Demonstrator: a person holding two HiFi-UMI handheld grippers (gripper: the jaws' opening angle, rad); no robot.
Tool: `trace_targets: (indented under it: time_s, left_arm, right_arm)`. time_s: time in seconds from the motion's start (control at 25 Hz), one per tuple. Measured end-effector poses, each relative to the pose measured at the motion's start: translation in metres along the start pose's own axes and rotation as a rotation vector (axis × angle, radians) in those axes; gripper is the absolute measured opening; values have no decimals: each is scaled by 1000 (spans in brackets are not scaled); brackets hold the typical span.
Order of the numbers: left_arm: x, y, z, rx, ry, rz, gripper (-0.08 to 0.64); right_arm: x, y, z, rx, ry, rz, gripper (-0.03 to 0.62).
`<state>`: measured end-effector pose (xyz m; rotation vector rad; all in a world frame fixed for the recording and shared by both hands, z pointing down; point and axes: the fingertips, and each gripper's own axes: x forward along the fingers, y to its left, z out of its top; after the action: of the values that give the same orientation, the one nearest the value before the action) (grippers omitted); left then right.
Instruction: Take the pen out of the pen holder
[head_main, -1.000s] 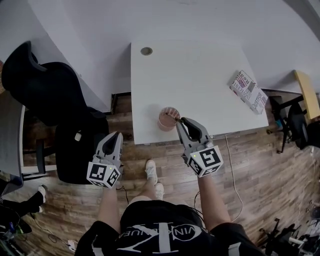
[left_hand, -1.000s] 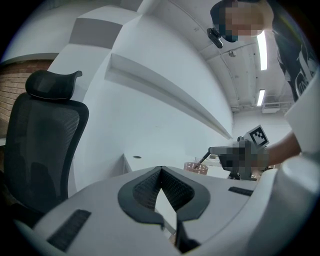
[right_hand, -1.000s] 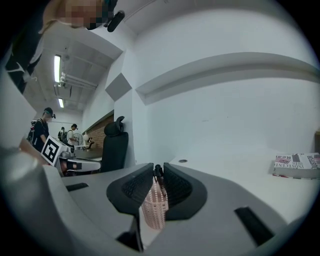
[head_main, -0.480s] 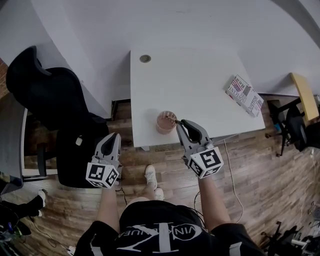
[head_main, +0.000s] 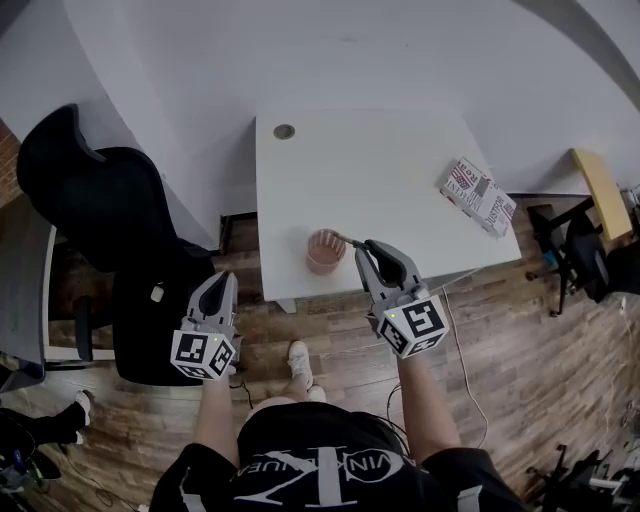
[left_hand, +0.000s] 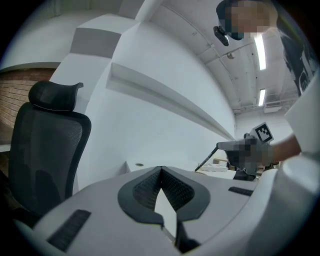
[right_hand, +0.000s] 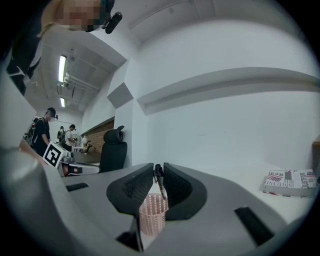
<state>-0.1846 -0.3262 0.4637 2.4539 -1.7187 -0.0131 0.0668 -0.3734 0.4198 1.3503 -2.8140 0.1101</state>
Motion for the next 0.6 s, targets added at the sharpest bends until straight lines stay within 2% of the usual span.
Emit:
trace_targets:
  time_s: [0.6]
  left_arm:
    - [-7, -4, 10, 13, -22, 7, 12]
  right_arm:
    - [-20, -18, 5, -6, 12, -69, 66]
